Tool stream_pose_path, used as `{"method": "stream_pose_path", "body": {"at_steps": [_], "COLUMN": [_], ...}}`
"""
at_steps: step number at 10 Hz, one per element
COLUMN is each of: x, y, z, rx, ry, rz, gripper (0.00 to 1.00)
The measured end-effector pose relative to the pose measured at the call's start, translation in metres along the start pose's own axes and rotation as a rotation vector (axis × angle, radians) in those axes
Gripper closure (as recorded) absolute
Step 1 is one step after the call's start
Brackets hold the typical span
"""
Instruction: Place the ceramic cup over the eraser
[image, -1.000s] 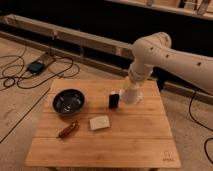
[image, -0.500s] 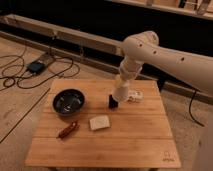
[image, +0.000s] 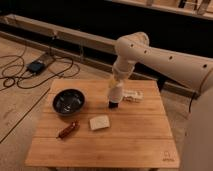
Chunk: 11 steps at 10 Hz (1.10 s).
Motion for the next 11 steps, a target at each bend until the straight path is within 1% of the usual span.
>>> {"method": "stream_pose_path", "body": {"at_steps": [4, 8, 9, 11], "x": [-0.002, 0.005, 0.006, 0.006], "y": [-0.005, -0.011, -0.012, -0.013], "z": [0.021, 0.042, 0.045, 0.053], "rx": [-0.015, -0.03, -0.031, -0.037], "ry": [0.025, 0.039, 0.039, 0.027], "rz": [-0.008, -0.003, -0.005, -0.01], "gripper": [1.0, 1.0, 0.97, 0.78]}}
